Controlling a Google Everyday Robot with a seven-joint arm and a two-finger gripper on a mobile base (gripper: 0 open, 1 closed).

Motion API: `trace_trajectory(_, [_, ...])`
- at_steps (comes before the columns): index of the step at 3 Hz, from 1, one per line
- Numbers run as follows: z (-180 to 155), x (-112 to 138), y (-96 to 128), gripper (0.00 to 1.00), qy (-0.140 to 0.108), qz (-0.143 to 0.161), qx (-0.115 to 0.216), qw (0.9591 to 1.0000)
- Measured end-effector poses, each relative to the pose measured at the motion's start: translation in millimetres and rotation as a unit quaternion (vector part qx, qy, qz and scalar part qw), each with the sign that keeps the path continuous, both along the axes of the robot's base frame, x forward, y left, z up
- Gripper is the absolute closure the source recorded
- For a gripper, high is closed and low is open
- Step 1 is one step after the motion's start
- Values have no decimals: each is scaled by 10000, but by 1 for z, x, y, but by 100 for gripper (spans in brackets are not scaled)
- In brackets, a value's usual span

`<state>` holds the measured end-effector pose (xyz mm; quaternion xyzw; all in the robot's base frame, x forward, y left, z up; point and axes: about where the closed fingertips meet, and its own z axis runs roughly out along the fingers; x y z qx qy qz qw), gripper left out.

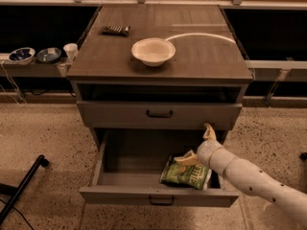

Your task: Place green jalapeno chip bag into middle drawer

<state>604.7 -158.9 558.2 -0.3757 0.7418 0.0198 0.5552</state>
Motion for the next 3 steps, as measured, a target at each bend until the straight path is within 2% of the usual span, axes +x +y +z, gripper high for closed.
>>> trace_trajectory(1, [0, -1, 0, 0, 1, 0, -1, 10000])
trace_trajectory(2, [8, -37, -41, 0, 216, 40, -386, 9990])
trace_trajectory(3, [41, -71, -109, 0, 89, 36, -795, 9968])
